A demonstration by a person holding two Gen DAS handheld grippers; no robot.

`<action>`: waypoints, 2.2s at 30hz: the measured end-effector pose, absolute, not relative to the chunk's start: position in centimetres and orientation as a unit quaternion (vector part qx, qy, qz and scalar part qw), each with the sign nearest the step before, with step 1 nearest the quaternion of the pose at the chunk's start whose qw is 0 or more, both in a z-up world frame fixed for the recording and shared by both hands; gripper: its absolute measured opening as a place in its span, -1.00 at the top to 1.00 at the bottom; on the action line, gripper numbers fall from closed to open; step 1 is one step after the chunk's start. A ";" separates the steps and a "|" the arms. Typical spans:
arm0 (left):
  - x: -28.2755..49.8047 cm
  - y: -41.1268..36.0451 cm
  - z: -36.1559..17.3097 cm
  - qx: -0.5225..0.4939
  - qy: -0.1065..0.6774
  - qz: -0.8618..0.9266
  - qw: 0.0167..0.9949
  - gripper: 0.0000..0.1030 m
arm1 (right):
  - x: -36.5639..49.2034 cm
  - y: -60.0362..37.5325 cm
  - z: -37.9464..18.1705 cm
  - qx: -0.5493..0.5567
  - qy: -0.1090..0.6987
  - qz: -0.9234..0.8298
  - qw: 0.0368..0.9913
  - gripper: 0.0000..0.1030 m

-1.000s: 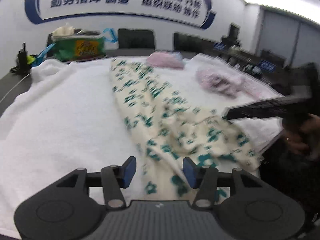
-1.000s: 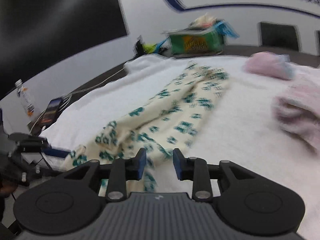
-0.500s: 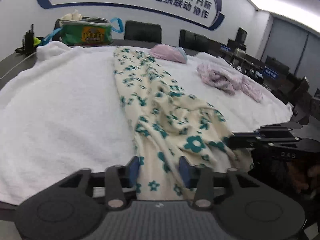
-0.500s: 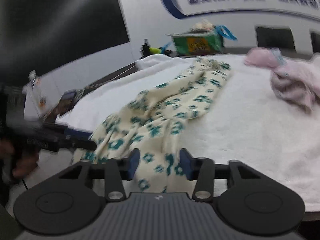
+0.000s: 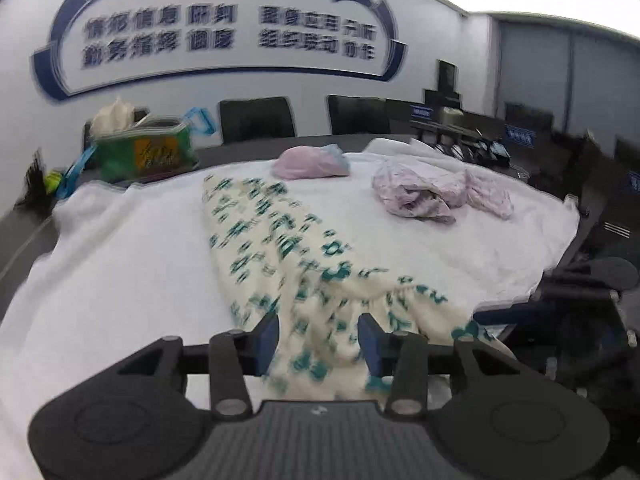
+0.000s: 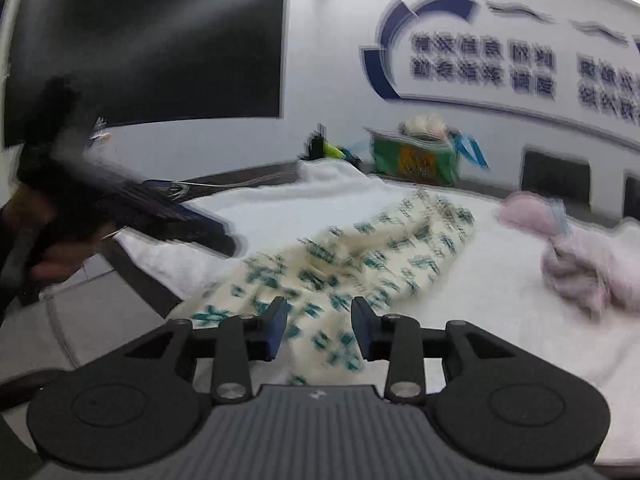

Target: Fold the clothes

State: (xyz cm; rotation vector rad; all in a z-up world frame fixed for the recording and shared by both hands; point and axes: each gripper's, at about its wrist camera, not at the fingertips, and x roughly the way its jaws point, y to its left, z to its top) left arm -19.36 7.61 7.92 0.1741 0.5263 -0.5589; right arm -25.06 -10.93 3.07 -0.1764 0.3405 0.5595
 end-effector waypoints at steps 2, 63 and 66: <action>-17.8 5.6 7.0 0.108 0.263 -0.271 0.920 0.43 | -24.5 -9.4 1.7 -0.132 0.177 0.267 0.938 0.31; -29.8 14.9 -3.8 0.513 -0.021 -0.395 0.762 0.04 | -28.6 -8.5 -6.4 -0.496 0.029 0.249 0.832 0.06; -29.4 14.2 -3.5 0.506 -0.053 -0.408 0.758 0.04 | -28.8 -8.2 -6.2 -0.495 0.022 0.268 0.826 0.07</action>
